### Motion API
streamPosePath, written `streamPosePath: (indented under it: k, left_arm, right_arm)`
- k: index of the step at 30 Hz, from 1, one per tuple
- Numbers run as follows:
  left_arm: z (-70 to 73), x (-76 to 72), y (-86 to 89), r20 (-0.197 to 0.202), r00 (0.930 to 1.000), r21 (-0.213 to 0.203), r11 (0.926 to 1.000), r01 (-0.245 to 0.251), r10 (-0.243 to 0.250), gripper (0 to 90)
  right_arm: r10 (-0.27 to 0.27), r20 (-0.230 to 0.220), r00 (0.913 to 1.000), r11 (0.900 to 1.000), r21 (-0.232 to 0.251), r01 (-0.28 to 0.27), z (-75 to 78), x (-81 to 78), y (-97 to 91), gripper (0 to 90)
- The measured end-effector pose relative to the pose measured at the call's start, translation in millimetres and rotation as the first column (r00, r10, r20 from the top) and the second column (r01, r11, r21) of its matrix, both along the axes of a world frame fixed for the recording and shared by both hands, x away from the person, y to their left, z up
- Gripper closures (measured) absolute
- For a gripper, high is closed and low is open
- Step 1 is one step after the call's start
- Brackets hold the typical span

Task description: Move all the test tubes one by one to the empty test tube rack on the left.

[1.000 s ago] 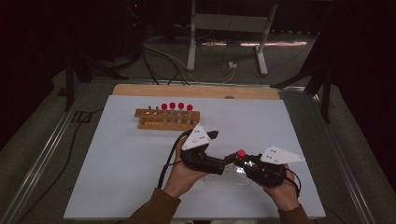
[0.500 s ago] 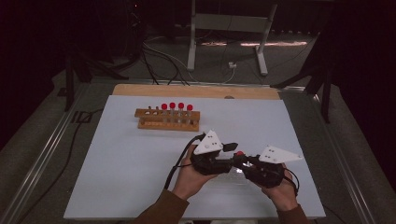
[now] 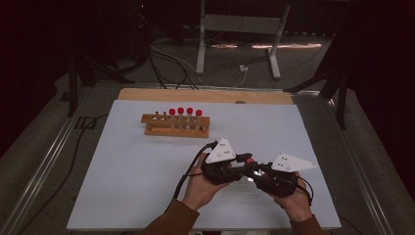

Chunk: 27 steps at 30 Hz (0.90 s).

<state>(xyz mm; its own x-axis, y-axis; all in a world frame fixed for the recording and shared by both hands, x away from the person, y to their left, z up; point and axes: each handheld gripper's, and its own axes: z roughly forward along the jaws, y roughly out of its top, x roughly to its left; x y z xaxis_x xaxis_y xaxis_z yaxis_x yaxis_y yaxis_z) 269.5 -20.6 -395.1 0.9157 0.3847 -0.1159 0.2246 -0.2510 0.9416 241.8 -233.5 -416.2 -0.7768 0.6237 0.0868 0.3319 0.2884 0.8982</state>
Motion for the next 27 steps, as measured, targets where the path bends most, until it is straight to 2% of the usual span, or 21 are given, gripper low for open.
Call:
streamPosePath:
  k: [12, 15, 21, 27]
  left_arm:
    - [3.6, 6.2, 16.0, 0.012, 0.9979, -0.012, 0.9979, -0.064, 0.064, 70.8]
    - [4.2, 8.5, 21.7, 0.014, 0.9963, -0.013, 0.9964, -0.084, 0.084, 70.8]
    - [6.7, 12.4, 33.7, 0.013, 0.9928, -0.028, 0.9925, -0.119, 0.119, 70.8]
    - [8.2, 18.4, 44.5, 0.014, 0.9878, -0.03, 0.9875, -0.155, 0.155, 70.8]
  right_arm:
    - [-0.024, 0.004, 0.9997, 0.9997, 0.001, 0.024, -1.6, 2.7, -4.4, 25.8]
    - [-0.054, 0.012, 0.9985, 0.9985, -0.011, 0.054, -2.3, 3.2, -4.6, 13.7]
    - [-0.086, 0.01, 0.9962, 0.9963, 0.0, 0.086, -3.5, 5.3, -8.9, 3.1]
    - [-0.108, 0.017, 0.994, 0.9941, -0.004, 0.108, -4.3, 6.4, -11.7, 0.0]
